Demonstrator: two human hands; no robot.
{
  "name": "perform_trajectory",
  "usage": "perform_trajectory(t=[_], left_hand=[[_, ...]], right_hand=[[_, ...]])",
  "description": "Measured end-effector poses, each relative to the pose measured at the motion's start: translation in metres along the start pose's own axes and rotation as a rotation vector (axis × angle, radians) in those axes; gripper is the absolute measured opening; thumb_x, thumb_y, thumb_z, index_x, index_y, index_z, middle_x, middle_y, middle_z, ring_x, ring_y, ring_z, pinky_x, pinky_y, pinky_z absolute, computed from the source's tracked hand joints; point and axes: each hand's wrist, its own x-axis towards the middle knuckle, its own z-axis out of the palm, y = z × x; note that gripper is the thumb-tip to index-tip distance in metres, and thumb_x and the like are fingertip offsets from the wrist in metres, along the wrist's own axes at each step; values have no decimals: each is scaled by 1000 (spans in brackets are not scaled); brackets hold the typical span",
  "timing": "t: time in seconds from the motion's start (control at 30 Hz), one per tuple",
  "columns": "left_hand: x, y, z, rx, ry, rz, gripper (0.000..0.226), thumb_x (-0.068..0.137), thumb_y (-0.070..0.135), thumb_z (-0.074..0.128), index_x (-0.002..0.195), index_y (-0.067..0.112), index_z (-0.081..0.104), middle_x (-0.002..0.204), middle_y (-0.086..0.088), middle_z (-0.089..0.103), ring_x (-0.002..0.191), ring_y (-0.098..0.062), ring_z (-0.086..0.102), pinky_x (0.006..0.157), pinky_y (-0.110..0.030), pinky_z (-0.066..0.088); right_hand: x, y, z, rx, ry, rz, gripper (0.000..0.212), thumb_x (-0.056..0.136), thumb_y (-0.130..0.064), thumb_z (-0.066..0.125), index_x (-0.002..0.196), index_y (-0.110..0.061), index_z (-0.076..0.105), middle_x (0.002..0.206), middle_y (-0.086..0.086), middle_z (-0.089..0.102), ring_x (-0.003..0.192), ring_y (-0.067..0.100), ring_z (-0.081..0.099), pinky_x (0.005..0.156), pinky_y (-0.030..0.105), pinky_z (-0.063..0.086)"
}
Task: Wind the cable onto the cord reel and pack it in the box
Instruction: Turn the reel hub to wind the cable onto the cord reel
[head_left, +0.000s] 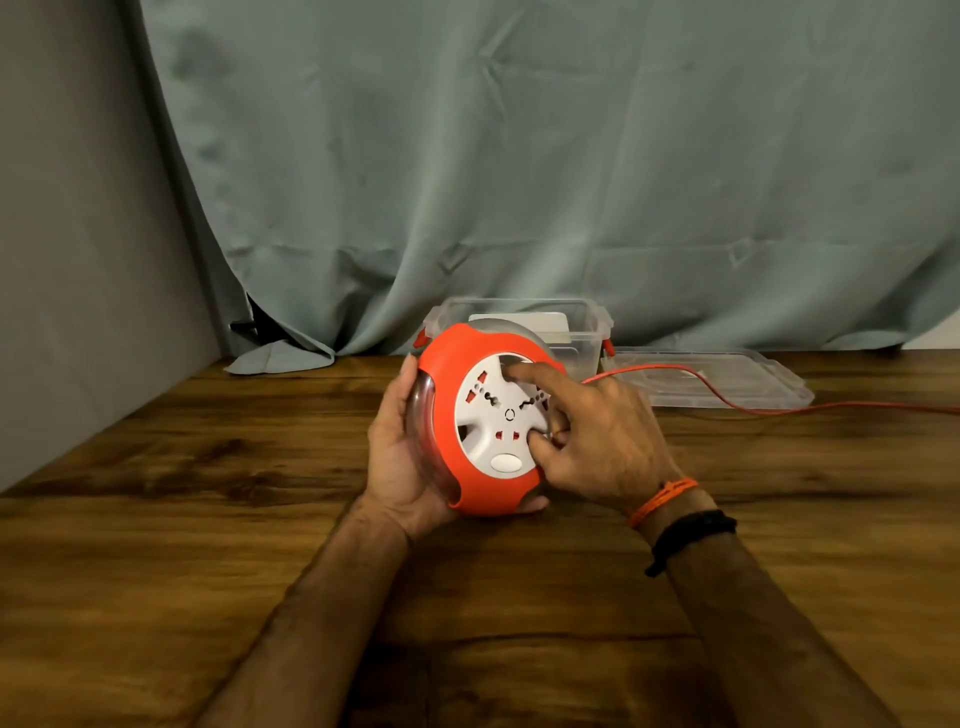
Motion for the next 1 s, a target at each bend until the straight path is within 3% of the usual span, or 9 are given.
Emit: perform_trajectory(t=[0.3, 0.4, 0.47, 0.53, 0.7, 0.77, 0.83, 0.93, 1.0], left_hand=[[0, -2, 7, 101, 40, 97, 82, 78, 76, 53, 142, 26, 48, 149, -18, 45, 134, -47, 41, 99, -83, 18], [2, -5, 16, 114, 64, 214, 77, 81, 65, 57, 138, 13, 54, 142, -22, 53, 131, -42, 47, 106, -68, 33], [3, -6, 21, 115, 107, 293, 72, 84, 61, 53, 131, 8, 61, 135, -22, 59, 127, -39, 53, 104, -56, 44], [3, -6, 23, 115, 138, 309, 69, 85, 62, 50, 125, 8, 66, 128, -20, 64, 122, -36, 58, 98, -50, 50], [3, -5, 19, 93, 111, 292, 71, 85, 63, 49, 129, 9, 63, 132, -21, 61, 125, -39, 55, 101, -55, 47], [3, -5, 16, 86, 63, 244, 74, 86, 67, 46, 133, 11, 59, 136, -22, 57, 127, -41, 52, 99, -61, 45], [1, -4, 13, 75, 38, 150, 79, 82, 72, 48, 139, 18, 53, 143, -22, 52, 131, -45, 46, 100, -75, 32], [-2, -1, 9, 77, 25, 63, 82, 75, 76, 56, 140, 27, 52, 146, -18, 49, 133, -46, 42, 99, -84, 15], [-2, -1, 6, 76, 5, 51, 81, 74, 76, 57, 139, 28, 53, 146, -16, 50, 133, -46, 42, 99, -84, 14]], right_hand=[[-2, 2, 2, -64, 96, 47, 63, 63, -52, 62, 124, -39, 58, 66, -3, 65, 72, 25, 64, 73, 33, 51], [-3, -6, 9, -87, 139, 184, 61, 53, -77, 56, 92, -31, 67, 75, -3, 70, 81, 23, 67, 74, 31, 48], [-2, -16, 14, -87, 133, 268, 66, 52, -87, 45, 60, -22, 55, 63, -3, 63, 73, 23, 64, 65, 28, 42], [-1, -24, 15, -80, 117, 305, 75, 55, -90, 36, 48, -15, 45, 52, -1, 54, 64, 24, 62, 58, 27, 35], [1, -24, 13, -41, 107, 273, 81, 60, -93, 30, 50, -16, 56, 50, -3, 60, 60, 20, 62, 59, 29, 49], [1, -20, 10, 1, 127, 241, 77, 62, -92, 38, 49, -19, 59, 44, -9, 54, 54, 11, 59, 58, 27, 49], [2, -12, 5, 77, 190, 187, 59, 66, -81, 54, 54, -24, 61, 39, -16, 42, 48, 3, 51, 56, 23, 47], [2, -1, -3, 187, 173, 64, 25, 72, -51, 66, 80, -27, 63, 41, -14, 41, 45, 4, 48, 60, 29, 52], [1, 1, -7, 190, 96, 27, 35, 71, -39, 62, 103, -26, 60, 44, -9, 45, 48, 11, 50, 64, 35, 54]])
